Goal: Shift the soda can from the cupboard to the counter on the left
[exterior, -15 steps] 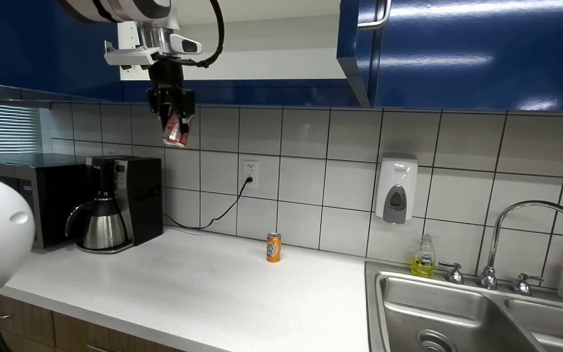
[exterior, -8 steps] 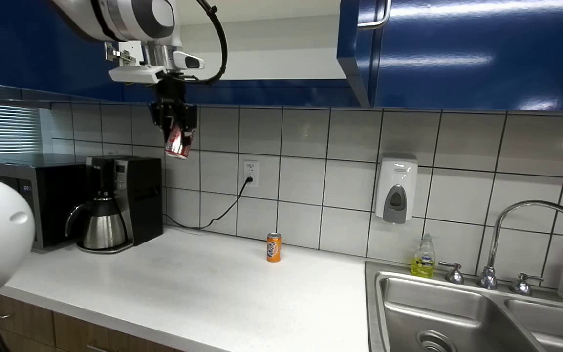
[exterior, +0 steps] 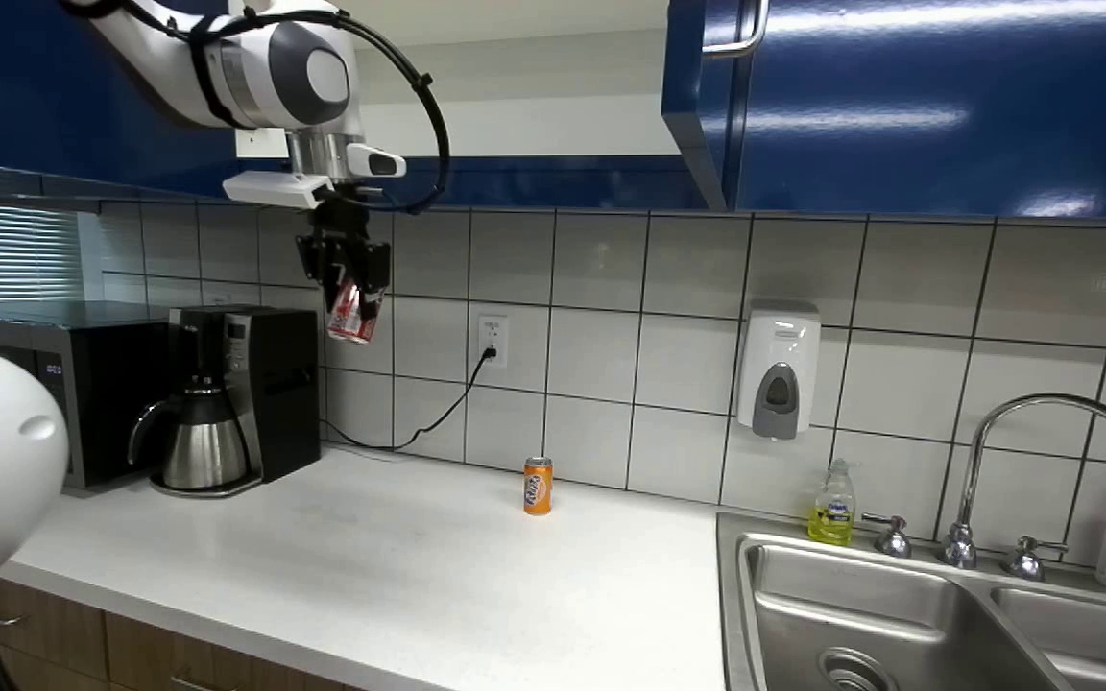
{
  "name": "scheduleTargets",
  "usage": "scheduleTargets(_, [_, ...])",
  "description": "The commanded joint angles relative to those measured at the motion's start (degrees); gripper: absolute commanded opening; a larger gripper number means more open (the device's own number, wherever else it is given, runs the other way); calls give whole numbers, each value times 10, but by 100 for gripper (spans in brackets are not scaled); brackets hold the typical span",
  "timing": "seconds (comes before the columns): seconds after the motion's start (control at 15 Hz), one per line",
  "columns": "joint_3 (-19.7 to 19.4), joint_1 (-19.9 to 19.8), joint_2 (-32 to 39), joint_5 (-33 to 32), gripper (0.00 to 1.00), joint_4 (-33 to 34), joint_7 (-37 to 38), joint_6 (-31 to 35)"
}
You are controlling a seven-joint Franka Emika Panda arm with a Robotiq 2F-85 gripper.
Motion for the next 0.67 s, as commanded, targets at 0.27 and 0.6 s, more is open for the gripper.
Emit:
scheduleTargets(0.27, [2,-6,26,26,38,-30,-21,54])
scheduleTargets(0.6, [2,-7,42,30,38,-40,-21,68])
